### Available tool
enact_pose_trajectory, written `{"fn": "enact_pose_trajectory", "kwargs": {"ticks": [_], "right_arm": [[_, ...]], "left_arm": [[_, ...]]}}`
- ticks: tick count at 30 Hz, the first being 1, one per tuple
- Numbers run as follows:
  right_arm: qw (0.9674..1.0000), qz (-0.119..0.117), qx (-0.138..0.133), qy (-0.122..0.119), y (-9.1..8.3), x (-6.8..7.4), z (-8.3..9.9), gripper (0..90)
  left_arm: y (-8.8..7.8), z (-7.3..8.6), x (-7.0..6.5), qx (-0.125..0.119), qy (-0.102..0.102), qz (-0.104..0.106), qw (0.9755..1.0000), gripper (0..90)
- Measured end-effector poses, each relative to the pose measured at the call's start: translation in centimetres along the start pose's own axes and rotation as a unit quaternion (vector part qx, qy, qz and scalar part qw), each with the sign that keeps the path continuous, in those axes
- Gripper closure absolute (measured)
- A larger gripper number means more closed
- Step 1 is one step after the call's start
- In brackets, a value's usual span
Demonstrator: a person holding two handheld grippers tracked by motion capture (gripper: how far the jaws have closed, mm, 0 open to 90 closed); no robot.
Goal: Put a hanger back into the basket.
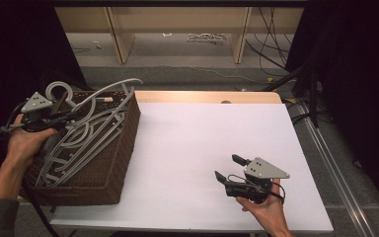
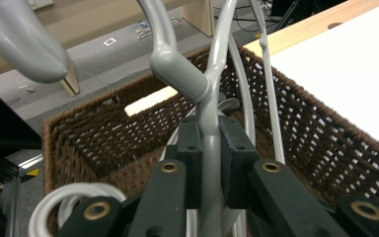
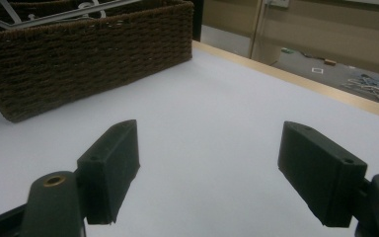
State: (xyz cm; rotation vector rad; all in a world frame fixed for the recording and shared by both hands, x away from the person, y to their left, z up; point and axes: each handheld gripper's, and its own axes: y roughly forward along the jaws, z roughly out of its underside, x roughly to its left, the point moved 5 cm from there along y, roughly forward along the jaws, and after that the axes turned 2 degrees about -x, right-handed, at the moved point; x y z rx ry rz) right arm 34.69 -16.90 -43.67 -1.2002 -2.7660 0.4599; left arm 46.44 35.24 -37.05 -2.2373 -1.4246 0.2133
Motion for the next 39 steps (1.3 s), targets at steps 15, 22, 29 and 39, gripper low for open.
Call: {"fn": "enact_pose_trajectory", "kwargs": {"ticks": [15, 22, 29, 39], "right_arm": [[1.0000, -0.001, 0.003, -0.001, 0.1, 0.0, 0.1, 24.7], [1.0000, 0.000, 0.004, 0.000, 0.1, 0.0, 0.1, 24.7], [1.0000, 0.001, 0.002, 0.001, 0.1, -0.1, 0.1, 24.7], [1.0000, 0.001, 0.004, 0.002, 0.1, -0.1, 0.1, 24.7]], "left_arm": [[-0.8, 3.9, 1.9, 0.045, -0.015, -0.017, 0.9987, 80.9], [0.3, 4.5, 1.6, 0.068, -0.014, -0.015, 0.9975, 80.7], [1.0, 6.7, 1.9, 0.120, -0.001, -0.011, 0.9927, 81.0], [2.3, 7.1, 0.9, 0.126, 0.002, 0.000, 0.9920, 80.5]]}}
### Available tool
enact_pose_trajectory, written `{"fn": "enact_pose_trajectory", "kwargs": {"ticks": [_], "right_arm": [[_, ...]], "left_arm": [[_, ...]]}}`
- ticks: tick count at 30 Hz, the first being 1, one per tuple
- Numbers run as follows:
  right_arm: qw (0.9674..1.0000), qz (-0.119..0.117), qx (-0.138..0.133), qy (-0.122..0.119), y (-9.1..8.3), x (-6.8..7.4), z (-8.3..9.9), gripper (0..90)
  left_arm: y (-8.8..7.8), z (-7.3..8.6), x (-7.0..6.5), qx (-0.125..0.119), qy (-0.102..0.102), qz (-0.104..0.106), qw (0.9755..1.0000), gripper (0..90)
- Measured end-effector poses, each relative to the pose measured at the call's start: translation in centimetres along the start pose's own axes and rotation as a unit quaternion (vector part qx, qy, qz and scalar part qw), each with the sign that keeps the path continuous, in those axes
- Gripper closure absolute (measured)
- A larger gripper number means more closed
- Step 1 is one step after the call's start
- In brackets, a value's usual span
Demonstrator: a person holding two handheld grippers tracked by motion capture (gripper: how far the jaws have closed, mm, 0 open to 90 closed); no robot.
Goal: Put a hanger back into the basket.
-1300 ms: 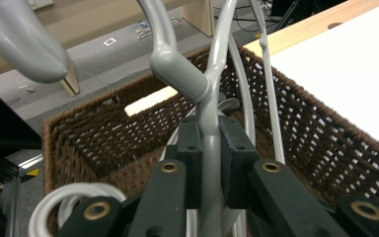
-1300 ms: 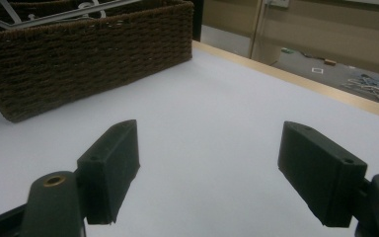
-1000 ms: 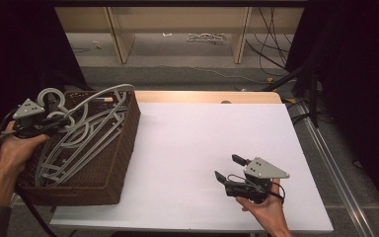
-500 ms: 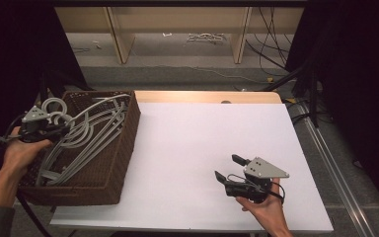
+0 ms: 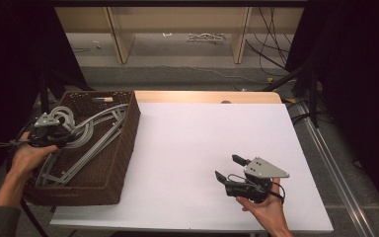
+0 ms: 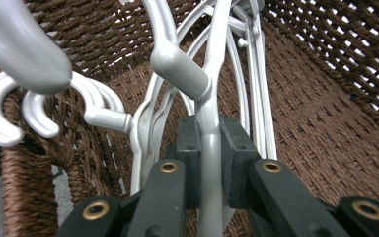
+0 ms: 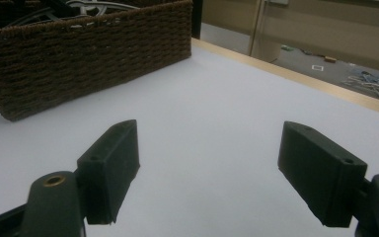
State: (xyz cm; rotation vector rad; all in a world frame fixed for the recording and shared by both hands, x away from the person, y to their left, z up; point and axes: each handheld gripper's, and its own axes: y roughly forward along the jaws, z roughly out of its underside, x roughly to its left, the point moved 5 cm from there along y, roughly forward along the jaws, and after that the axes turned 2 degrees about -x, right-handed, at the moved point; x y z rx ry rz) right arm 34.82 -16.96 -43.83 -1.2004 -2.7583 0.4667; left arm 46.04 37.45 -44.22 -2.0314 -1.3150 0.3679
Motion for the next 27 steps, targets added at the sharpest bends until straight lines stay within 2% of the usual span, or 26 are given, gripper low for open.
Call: {"fn": "enact_pose_trajectory", "kwargs": {"ticks": [1, 3, 4, 8, 11, 14, 15, 17, 19, 21, 24, 27], "right_arm": [[1.0000, -0.002, 0.002, -0.001, 0.0, 0.0, 0.0, 24.7], [1.0000, -0.001, -0.001, 0.000, 0.0, 0.1, 0.0, 24.7], [1.0000, 0.000, 0.000, -0.001, 0.0, 0.1, 0.0, 24.7], [1.0000, -0.002, 0.000, -0.001, 0.0, 0.1, 0.0, 24.7], [1.0000, -0.002, 0.000, 0.000, 0.0, 0.1, 0.0, 24.7], [1.0000, -0.002, 0.000, 0.000, 0.0, 0.1, 0.0, 24.7], [1.0000, 0.000, -0.001, -0.001, 0.0, 0.1, 0.0, 24.7], [1.0000, 0.000, -0.002, 0.000, 0.0, 0.1, 0.0, 24.7], [1.0000, -0.001, 0.000, -0.001, 0.0, 0.1, -0.1, 24.7], [1.0000, -0.001, -0.001, 0.000, 0.0, 0.1, 0.0, 24.7], [1.0000, -0.003, -0.002, 0.000, 0.0, 0.2, -0.1, 24.7], [0.9999, -0.010, 0.004, 0.007, 0.0, 0.5, 0.0, 24.7]], "left_arm": [[0.2, 0.0, -0.1, 0.008, 0.007, -0.004, 0.9999, 80.5], [0.8, 0.1, -0.2, 0.003, 0.005, -0.006, 1.0000, 80.5], [0.8, 0.1, -0.2, 0.015, 0.004, -0.007, 0.9998, 80.4], [1.3, 0.4, -0.1, 0.022, -0.007, -0.021, 0.9995, 78.2], [1.3, 0.8, 0.1, 0.027, -0.022, -0.044, 0.9984, 68.3], [0.9, 1.0, 0.4, 0.016, -0.043, -0.052, 0.9976, 62.1], [0.6, 1.0, 0.5, 0.012, -0.052, -0.062, 0.9966, 57.9], [0.1, 0.7, 0.5, -0.018, -0.074, -0.079, 0.9940, 51.1], [-0.6, 0.5, 0.3, -0.038, -0.078, -0.076, 0.9932, 48.2], [-1.4, 0.3, 0.0, -0.046, -0.077, -0.084, 0.9924, 43.0], [-2.5, 0.0, -0.6, -0.072, -0.095, -0.075, 0.9900, 36.3], [-3.4, -0.2, -1.3, -0.086, -0.095, -0.072, 0.9892, 33.6]]}}
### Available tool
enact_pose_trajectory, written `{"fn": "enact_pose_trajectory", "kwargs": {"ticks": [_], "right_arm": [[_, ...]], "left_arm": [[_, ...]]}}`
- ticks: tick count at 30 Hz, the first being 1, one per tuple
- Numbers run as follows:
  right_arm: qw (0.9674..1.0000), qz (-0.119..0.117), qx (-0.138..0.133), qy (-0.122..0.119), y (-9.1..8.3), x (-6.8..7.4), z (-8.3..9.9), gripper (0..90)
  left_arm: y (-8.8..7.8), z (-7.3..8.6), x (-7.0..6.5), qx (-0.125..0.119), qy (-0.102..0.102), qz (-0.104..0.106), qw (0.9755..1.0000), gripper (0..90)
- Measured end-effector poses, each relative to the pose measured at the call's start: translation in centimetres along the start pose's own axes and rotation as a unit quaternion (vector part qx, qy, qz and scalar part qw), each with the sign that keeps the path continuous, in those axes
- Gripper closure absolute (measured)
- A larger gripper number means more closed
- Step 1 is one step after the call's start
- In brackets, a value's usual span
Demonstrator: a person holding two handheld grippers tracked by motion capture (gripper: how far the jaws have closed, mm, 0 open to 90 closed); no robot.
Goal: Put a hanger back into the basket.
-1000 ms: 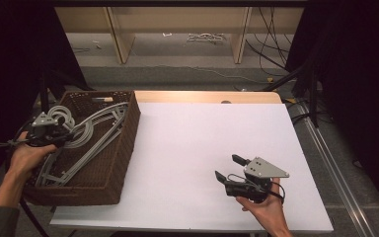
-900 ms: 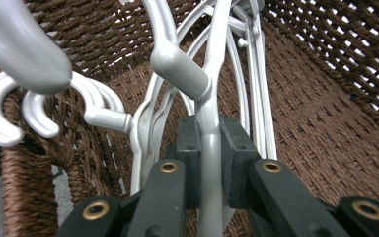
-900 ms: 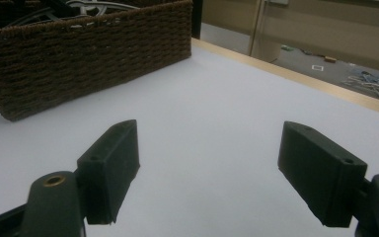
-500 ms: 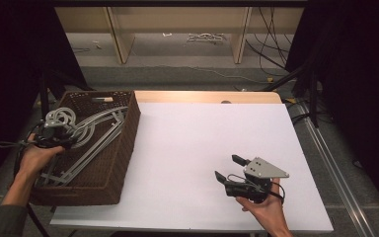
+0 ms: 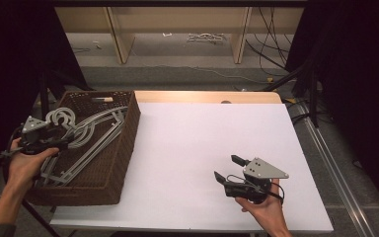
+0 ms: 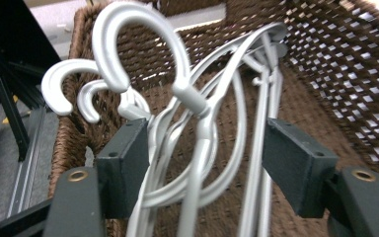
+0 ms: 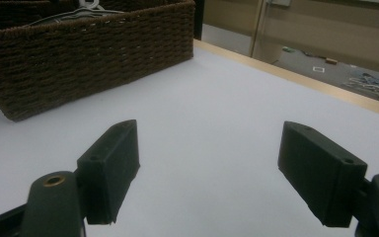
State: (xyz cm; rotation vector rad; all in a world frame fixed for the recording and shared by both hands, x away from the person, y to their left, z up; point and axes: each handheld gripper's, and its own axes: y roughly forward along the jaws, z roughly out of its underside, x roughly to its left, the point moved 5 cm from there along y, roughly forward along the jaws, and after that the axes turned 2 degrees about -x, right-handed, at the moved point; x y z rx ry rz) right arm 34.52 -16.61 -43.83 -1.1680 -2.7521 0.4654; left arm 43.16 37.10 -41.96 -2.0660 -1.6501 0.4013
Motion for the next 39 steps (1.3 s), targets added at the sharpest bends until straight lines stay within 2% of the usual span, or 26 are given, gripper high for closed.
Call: {"fn": "enact_pose_trajectory", "kwargs": {"ticks": [4, 6, 8, 12, 16, 18, 19, 21, 22, 23, 24, 26, 27, 29, 31, 32, 34, 35, 36, 37, 38, 39], "right_arm": [[1.0000, 0.005, 0.001, -0.006, -0.1, -0.1, 0.0, 24.1], [0.9999, 0.009, -0.004, -0.011, 0.0, -0.1, -0.1, 23.8], [1.0000, 0.006, -0.003, -0.004, -0.1, 0.0, -0.1, 23.5], [0.9999, 0.007, -0.006, -0.005, -0.2, 0.1, -0.1, 21.8], [0.9999, 0.008, -0.011, 0.003, -0.4, 0.1, -0.1, 20.5], [0.9999, 0.006, -0.005, 0.014, -0.6, 0.3, -0.1, 19.8], [0.9998, 0.011, -0.012, 0.007, -0.6, 0.2, -0.1, 19.1], [0.9999, 0.008, -0.013, 0.004, -0.7, 0.3, -0.1, 19.0], [0.9998, 0.004, -0.010, 0.016, -0.7, 0.5, 0.0, 19.0], [0.9998, 0.011, -0.017, 0.009, -0.8, 0.4, -0.1, 18.7], [0.9998, 0.010, -0.014, 0.009, -0.8, 0.4, 0.0, 18.6], [0.9998, 0.010, -0.013, 0.013, -0.9, 0.6, 0.0, 18.4], [0.9998, 0.008, -0.013, 0.008, -1.0, 0.6, 0.1, 18.4], [0.9997, 0.007, -0.022, 0.009, -1.0, 0.7, 0.1, 18.3], [0.9998, 0.003, -0.010, 0.016, -1.2, 1.0, 0.2, 18.3], [0.9997, 0.008, -0.020, 0.008, -1.2, 0.9, 0.1, 18.3], [0.9998, -0.003, -0.015, 0.014, -1.3, 1.2, 0.1, 18.2], [0.9996, 0.003, -0.026, 0.009, -1.3, 1.1, 0.1, 18.2], [0.9998, 0.001, -0.018, 0.011, -1.4, 1.2, 0.1, 18.2], [0.9997, 0.006, -0.024, 0.009, -1.4, 1.2, 0.1, 18.2], [0.9997, 0.000, -0.022, 0.012, -1.5, 1.4, 0.2, 18.1], [0.9996, -0.004, -0.023, 0.015, -1.5, 1.5, 0.2, 18.0]], "left_arm": [[-1.7, -0.5, -1.0, -0.020, -0.007, 0.009, 0.9997, 30.0], [-2.6, -0.8, -1.7, -0.030, -0.001, 0.013, 0.9995, 29.3], [-3.6, -1.0, -2.6, -0.039, 0.003, 0.020, 0.9990, 28.6], [-5.2, -1.4, -4.9, -0.069, -0.002, 0.042, 0.9967, 26.9], [-6.2, -1.2, -7.7, -0.088, 0.005, 0.066, 0.9940, 26.2], [-6.5, -0.9, -9.3, -0.093, 0.009, 0.086, 0.9920, 25.9], [-6.6, -0.8, -10.1, -0.097, 0.013, 0.093, 0.9908, 25.3], [-6.6, -0.5, -11.6, -0.111, 0.005, 0.101, 0.9887, 23.7], [-6.7, -0.3, -12.4, -0.113, -0.004, 0.108, 0.9878, 21.4], [-6.7, -0.1, -13.1, -0.118, -0.005, 0.115, 0.9863, 21.3], [-6.7, 0.0, -13.8, -0.124, 0.002, 0.124, 0.9845, 21.3], [-6.7, 0.2, -15.0, -0.131, 0.018, 0.133, 0.9823, 21.1], [-6.6, 0.3, -15.6, -0.134, 0.020, 0.136, 0.9814, 20.5], [-6.5, 0.6, -16.7, -0.135, 0.018, 0.147, 0.9796, 20.0], [-6.5, 0.8, -17.7, -0.140, 0.022, 0.157, 0.9773, 19.5], [-6.5, 0.8, -18.2, -0.144, 0.021, 0.163, 0.9758, 19.5], [-6.7, 1.0, -19.0, -0.150, 0.023, 0.171, 0.9736, 19.5], [-6.7, 1.1, -19.4, -0.152, 0.024, 0.177, 0.9721, 19.3], [-6.7, 1.3, -19.8, -0.153, 0.026, 0.184, 0.9705, 18.2], [-6.7, 1.4, -20.2, -0.158, 0.025, 0.190, 0.9685, 16.9], [-6.7, 1.6, -20.5, -0.157, 0.023, 0.194, 0.9682, 16.8], [-6.7, 1.7, -20.9, -0.160, 0.021, 0.200, 0.9664, 16.6]]}}
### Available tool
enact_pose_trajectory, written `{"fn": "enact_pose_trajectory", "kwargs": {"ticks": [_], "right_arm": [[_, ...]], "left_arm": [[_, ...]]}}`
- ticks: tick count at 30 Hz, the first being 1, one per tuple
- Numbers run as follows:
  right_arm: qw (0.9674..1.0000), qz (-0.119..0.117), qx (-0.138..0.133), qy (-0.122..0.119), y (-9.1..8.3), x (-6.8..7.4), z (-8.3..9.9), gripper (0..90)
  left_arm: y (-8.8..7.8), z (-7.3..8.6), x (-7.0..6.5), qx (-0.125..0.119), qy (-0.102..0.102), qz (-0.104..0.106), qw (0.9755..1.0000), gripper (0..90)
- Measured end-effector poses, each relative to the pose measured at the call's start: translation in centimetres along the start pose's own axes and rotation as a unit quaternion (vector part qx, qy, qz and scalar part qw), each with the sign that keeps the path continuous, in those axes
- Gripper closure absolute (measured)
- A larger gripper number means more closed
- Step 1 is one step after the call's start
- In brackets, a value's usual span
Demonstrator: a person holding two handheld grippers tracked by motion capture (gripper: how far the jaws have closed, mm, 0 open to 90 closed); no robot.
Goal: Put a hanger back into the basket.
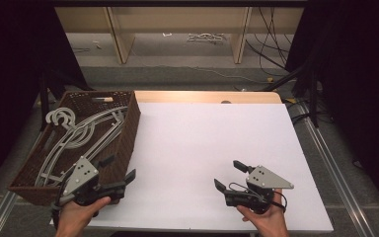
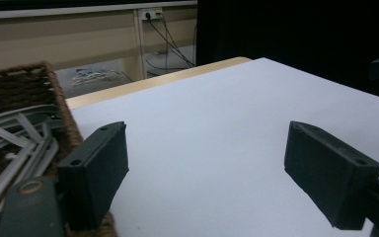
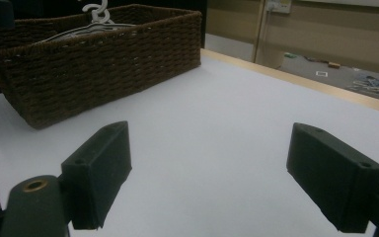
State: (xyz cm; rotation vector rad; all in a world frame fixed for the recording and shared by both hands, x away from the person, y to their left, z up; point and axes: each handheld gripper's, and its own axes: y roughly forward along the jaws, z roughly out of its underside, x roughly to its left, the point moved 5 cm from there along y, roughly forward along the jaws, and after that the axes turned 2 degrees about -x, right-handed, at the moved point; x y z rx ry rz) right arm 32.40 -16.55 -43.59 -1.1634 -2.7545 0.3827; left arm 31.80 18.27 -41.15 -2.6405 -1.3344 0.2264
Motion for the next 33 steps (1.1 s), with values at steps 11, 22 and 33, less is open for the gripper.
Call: {"fn": "enact_pose_trajectory", "kwargs": {"ticks": [11, 22, 33], "right_arm": [[0.9999, -0.013, 0.002, -0.007, -0.9, 1.1, 0.6, 16.7], [0.9997, -0.026, 0.006, -0.003, -1.3, 1.9, 1.2, 16.6], [0.9995, -0.027, 0.015, -0.008, -1.3, 1.7, 1.3, 16.6]], "left_arm": [[0.4, 2.6, -2.1, -0.007, 0.003, 0.018, 0.9998, 16.0], [0.8, 3.2, -2.6, -0.001, 0.014, 0.023, 0.9996, 16.1], [0.8, 3.3, -2.7, 0.003, 0.024, 0.029, 0.9993, 16.0]]}}
